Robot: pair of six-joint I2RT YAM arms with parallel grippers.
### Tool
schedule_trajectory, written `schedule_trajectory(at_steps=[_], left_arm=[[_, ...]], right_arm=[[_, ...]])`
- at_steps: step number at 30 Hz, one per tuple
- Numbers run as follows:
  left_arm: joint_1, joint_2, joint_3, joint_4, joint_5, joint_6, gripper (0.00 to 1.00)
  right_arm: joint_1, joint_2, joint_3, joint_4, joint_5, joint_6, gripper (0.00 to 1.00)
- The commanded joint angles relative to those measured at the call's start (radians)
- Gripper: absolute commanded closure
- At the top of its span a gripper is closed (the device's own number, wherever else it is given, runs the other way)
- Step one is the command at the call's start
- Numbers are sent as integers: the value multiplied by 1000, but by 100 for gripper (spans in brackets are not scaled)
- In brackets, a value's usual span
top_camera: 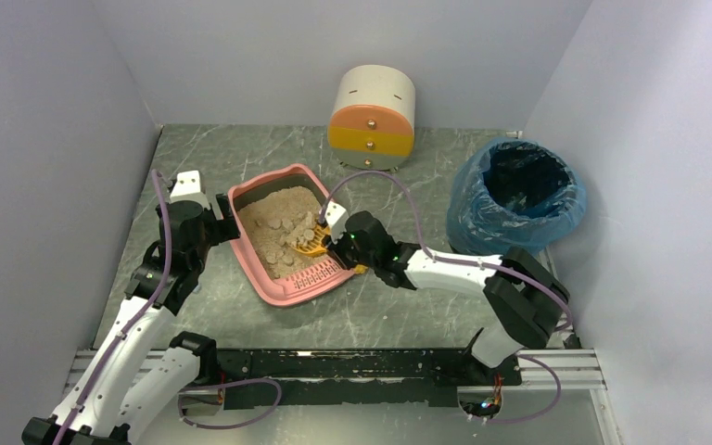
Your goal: Clean the litter box
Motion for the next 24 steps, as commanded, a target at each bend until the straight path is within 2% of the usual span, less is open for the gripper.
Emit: schedule_trajectory(at_steps=[1, 5, 11, 17, 21, 24], left_arm=[[-6, -5, -3, 31, 12, 8, 11], [-6, -10, 10, 11, 32, -8, 11], [-6, -35, 17, -12, 56, -15, 11], [-6, -57, 13, -24, 38, 19, 10], [-6, -93, -7, 21, 43, 43, 10], [-6, -116, -31, 47, 43, 44, 11]], right_arm=[[6, -68, -42, 147, 13, -20, 100], [24, -117, -117, 272, 40, -35, 100], [49, -158, -226, 479, 103, -167, 100], [49, -159, -254, 602, 109, -82, 100], [49, -176, -303, 713, 111, -16, 100], [49, -185, -310, 736, 91, 9, 100]])
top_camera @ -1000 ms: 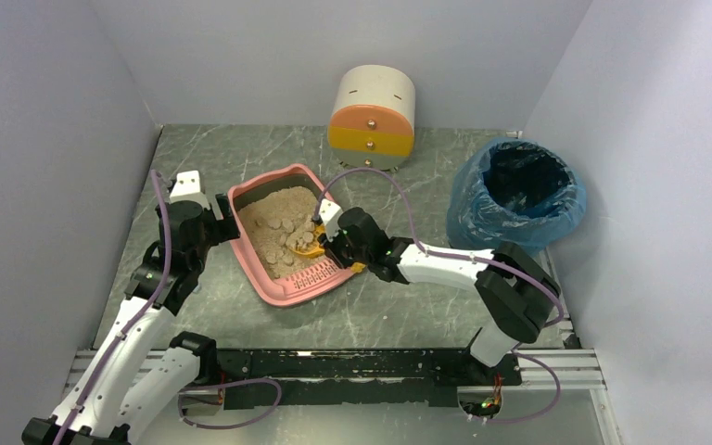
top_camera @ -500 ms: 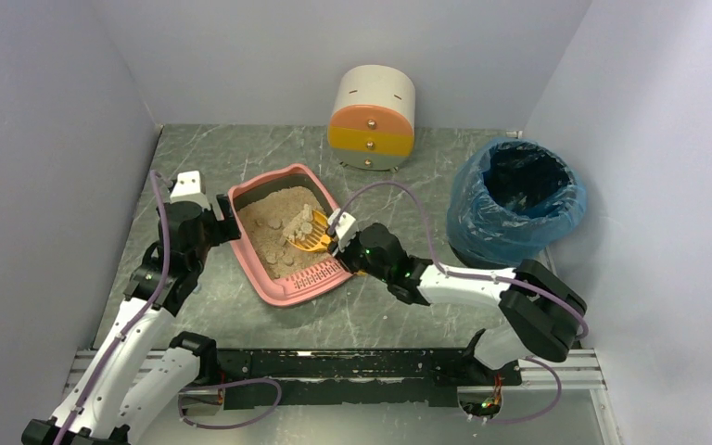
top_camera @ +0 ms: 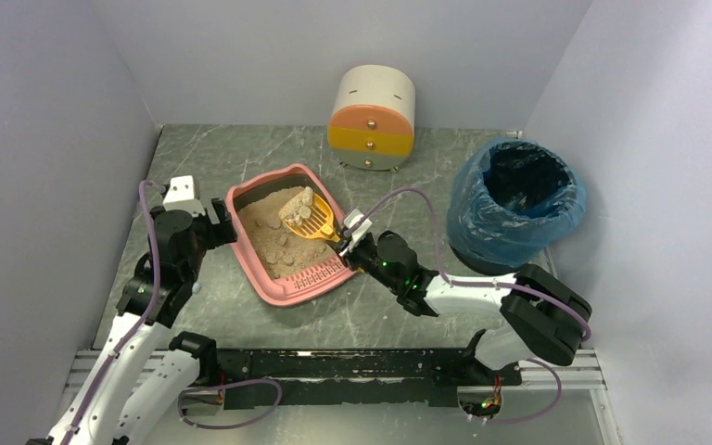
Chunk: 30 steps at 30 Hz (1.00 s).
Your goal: Clean the litter box
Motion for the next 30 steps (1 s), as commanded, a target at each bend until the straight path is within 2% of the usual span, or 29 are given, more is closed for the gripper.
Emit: schedule_trajectory(at_steps=[1, 10, 16, 24, 28, 30], left_arm=[[-6, -36, -20, 47, 4, 25, 11], [-6, -45, -16, 33, 6, 29, 11], [-6, -44, -16, 34, 4, 29, 11], [-6, -51, -14, 30, 5, 24, 11], [-6, -56, -16, 27, 1, 26, 11], [-6, -55, -16, 29, -1, 26, 11]], right_arm=[[1, -32, -19, 168, -5, 65, 100], [-1, -15, -44, 233, -37, 118, 100], [-1, 8, 11, 181, -68, 148, 100], [-33, 38, 31, 207, -156, 308, 100], [-32, 41, 47, 177, -169, 292, 100], [-30, 45, 58, 138, -166, 226, 100]])
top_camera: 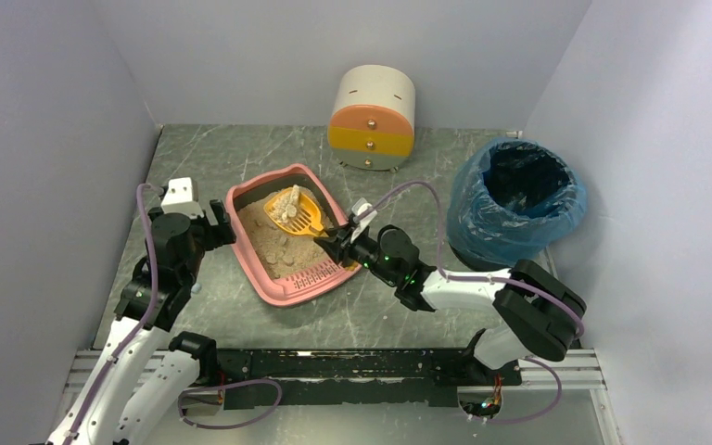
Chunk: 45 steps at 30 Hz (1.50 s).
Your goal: Clean the litter box
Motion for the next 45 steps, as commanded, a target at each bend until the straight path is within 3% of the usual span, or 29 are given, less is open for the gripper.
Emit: schedule_trajectory(at_steps=[1, 3, 11, 29, 37, 45], left_arm=[[-6, -10, -4, 25, 3, 9, 11], [-6, -6, -4, 29, 14, 7, 12], [-6, 1, 2, 18, 22, 7, 12], [-6, 5, 0, 22, 21, 6, 11], [-6, -16, -8, 24, 10, 1, 12], [-6, 3, -2, 25, 18, 7, 12]], right_arm=[[1, 17, 50, -22, -31, -91, 100], [1, 37, 63, -59, -30, -247, 100], [19, 53, 21, 76, 19, -562, 100], [108, 68, 14, 61, 208, -916, 100], [120, 54, 14, 57, 195, -807, 100], [112, 27, 24, -10, 164, -434, 100]])
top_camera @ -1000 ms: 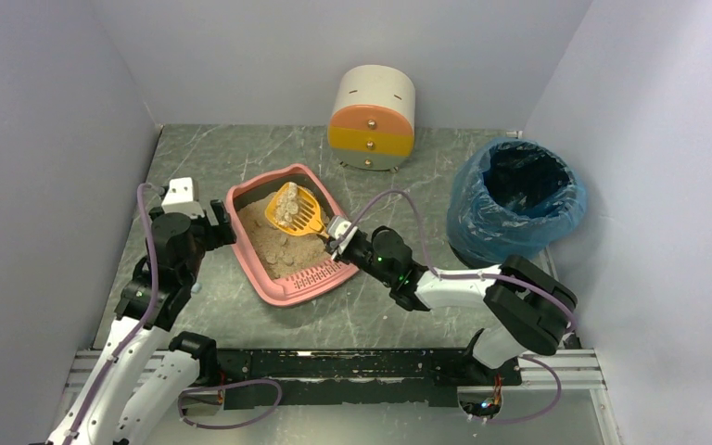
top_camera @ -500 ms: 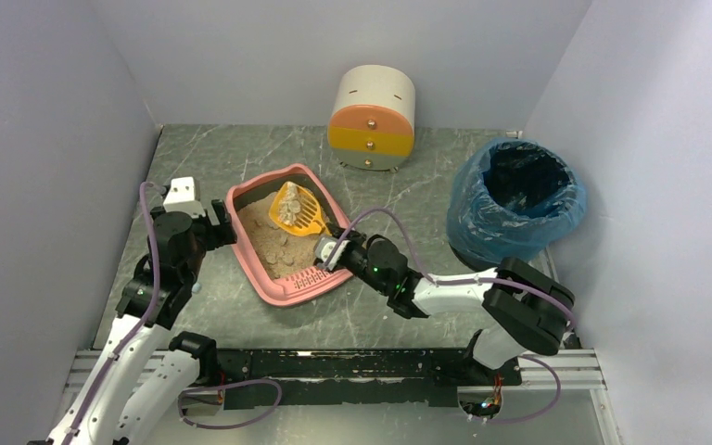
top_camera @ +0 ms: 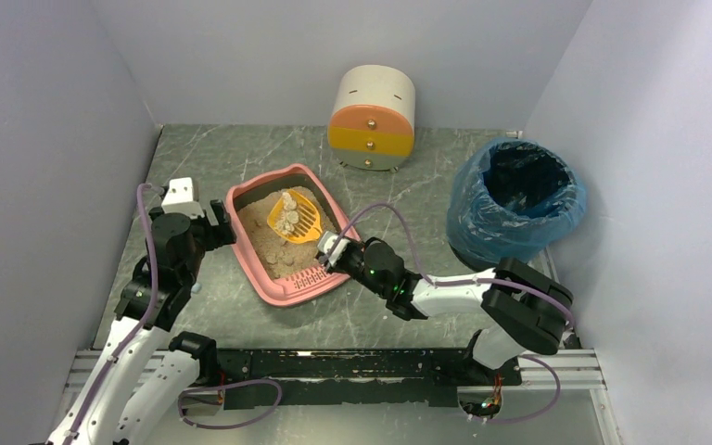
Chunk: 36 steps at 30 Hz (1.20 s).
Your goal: Clean the litter box
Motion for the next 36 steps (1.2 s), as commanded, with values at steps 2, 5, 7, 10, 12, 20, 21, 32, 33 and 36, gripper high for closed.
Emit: schedule_trajectory(at_steps=[2, 5, 7, 10, 12, 20, 21, 32, 33, 36], left_arm=[[-6, -1, -3, 25, 9, 7, 12], [-6, -4, -3, 20, 5, 7, 12], [-6, -9, -4, 18, 2, 3, 12], [-6, -15, -7, 23, -3, 1, 12], [-6, -11, -6, 26, -2, 2, 12], [-6, 7, -2, 27, 15, 6, 12], [-6, 5, -2, 30, 20, 4, 12], [-6, -26, -22, 7, 165, -98, 2], [-6, -28, -28, 10, 171, -98, 2], [-6, -31, -18, 4, 154, -70, 2]], right_arm=[[-18, -44, -22, 52, -40, 359, 100], [-33, -49, -52, 102, -89, 489, 100], [-35, -45, -62, 121, -106, 528, 100], [-33, -44, -33, 64, -106, 572, 100], [-39, -51, -25, 50, -97, 627, 100], [-63, -35, 43, -46, -160, 776, 100], [-72, -25, 55, -67, -160, 797, 100], [-97, -74, -10, 3, -138, 466, 100], [-90, -77, -16, 6, -129, 416, 100], [-79, -101, -45, 26, -90, 291, 100]])
